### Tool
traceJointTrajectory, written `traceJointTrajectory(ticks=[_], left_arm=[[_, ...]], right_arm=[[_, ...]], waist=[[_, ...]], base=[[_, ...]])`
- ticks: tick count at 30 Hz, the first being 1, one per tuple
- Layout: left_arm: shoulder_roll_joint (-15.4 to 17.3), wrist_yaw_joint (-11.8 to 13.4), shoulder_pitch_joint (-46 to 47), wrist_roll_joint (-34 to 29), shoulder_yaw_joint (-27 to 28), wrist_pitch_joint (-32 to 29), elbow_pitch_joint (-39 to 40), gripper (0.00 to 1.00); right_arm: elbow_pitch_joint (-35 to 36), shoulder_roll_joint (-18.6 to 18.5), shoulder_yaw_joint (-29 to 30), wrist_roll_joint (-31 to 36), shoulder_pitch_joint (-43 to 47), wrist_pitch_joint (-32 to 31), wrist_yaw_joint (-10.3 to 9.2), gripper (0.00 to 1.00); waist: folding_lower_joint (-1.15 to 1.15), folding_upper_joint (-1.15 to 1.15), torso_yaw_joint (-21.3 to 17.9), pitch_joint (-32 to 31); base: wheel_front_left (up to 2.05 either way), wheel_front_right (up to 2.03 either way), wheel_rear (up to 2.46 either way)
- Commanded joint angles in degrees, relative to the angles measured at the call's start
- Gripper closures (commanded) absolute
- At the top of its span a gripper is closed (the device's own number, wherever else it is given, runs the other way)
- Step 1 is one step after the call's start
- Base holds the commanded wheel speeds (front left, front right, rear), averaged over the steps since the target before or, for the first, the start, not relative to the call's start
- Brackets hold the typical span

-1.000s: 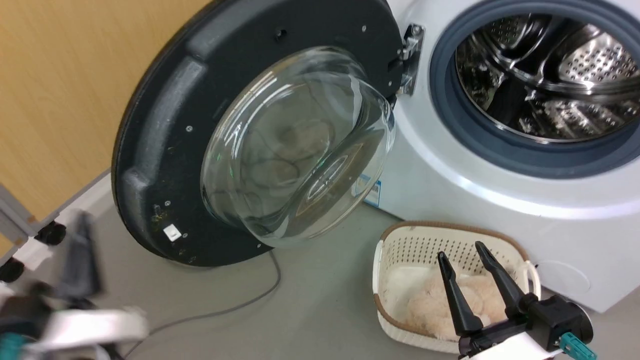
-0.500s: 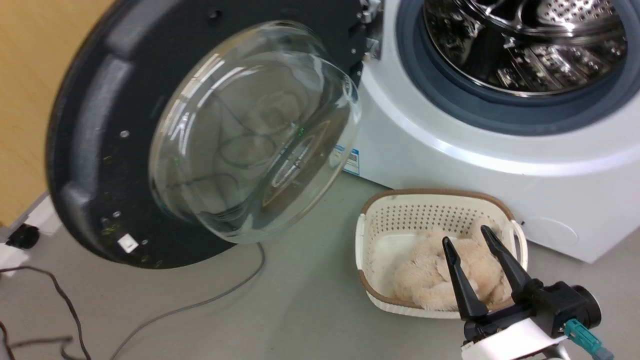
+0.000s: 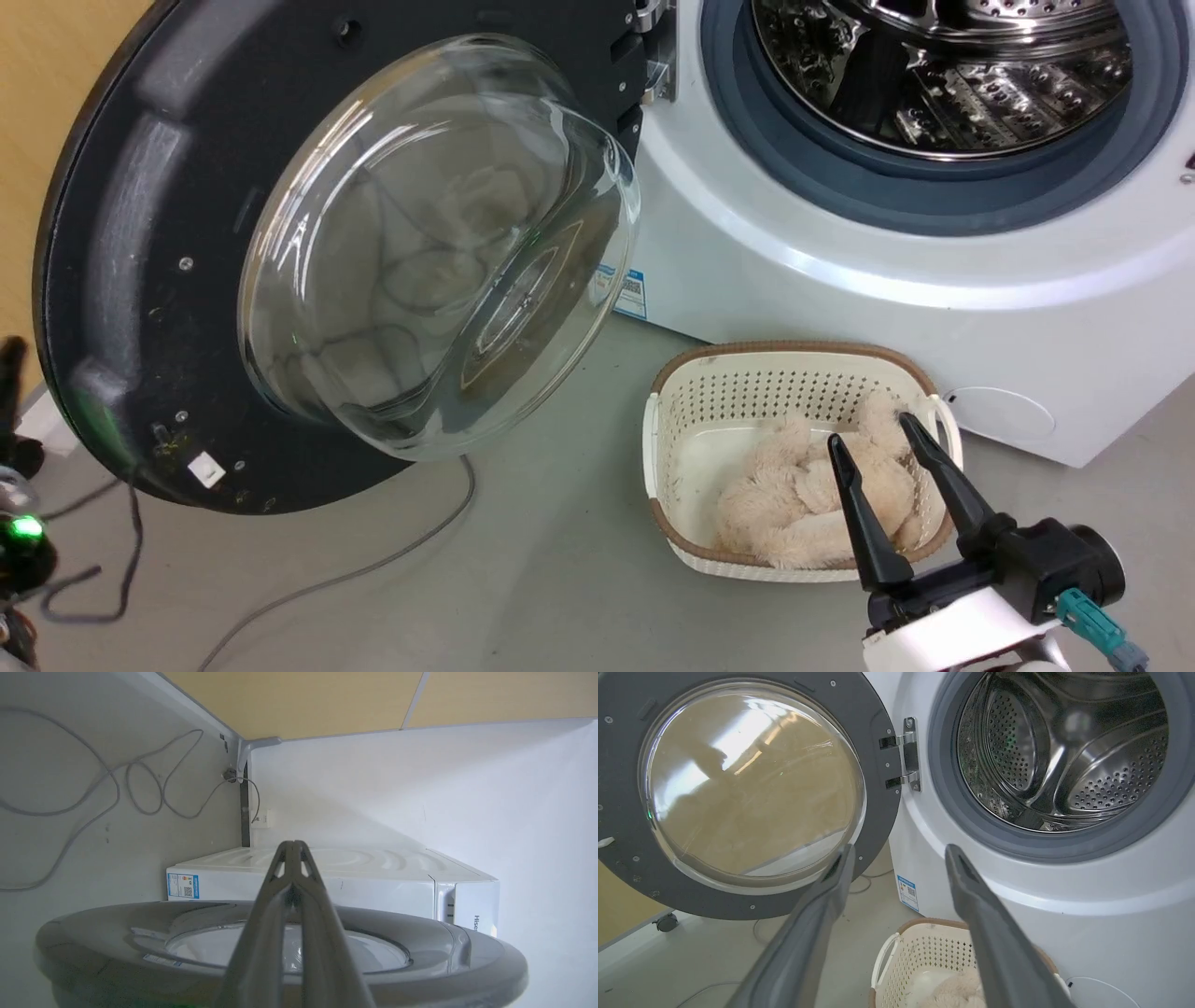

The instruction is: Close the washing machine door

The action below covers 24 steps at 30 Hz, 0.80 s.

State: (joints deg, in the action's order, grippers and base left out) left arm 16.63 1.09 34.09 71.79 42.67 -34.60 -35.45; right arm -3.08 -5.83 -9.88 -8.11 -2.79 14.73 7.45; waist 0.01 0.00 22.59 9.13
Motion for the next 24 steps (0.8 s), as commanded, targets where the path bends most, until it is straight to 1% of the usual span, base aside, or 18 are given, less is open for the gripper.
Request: traceJointTrajectory(ticks=[1, 7, 14, 18, 24], left_arm=[[-0.4, -0.4, -1.2, 0.4, -0.1, -0.8, 0.2, 1.0], [-1.9, -1.5, -5.2, 2.3, -1.8, -8.6, 3.4, 1.0], [-5.1, -1.3, -10.4, 3.8, -4.3, -16.2, 9.7, 1.0], [-8.0, -0.6, -14.3, 3.7, -6.5, -19.6, 14.8, 1.0], [-12.0, 1.9, -20.3, 4.5, -10.0, -24.1, 23.2, 1.0]], right_arm=[[0.0, 0.0, 0.0, 0.1, -0.5, 0.3, 0.03, 0.0], [-0.4, 0.5, 0.1, -0.2, -0.3, 0.3, 0.03, 0.0], [-0.6, 1.1, 0.7, -0.7, 0.9, 0.3, 0.03, 0.0], [-0.6, 1.4, 1.6, -1.0, 2.1, 0.3, 0.03, 0.0], [-0.3, 1.9, 3.1, -1.2, 3.5, 0.3, 0.03, 0.0]], waist=[[-0.01, 0.0, -0.1, -0.2], [-0.01, 0.0, -0.6, -1.6], [-0.01, 0.0, -1.6, -4.2], [-0.01, 0.0, -2.4, -5.9], [-0.01, 0.0, -4.2, -7.8]], base=[[0.0, 0.0, 0.0], [0.0, 0.0, 0.0], [0.0, 0.0, 0.0], [0.0, 0.0, 0.0], [0.0, 0.0, 0.0]])
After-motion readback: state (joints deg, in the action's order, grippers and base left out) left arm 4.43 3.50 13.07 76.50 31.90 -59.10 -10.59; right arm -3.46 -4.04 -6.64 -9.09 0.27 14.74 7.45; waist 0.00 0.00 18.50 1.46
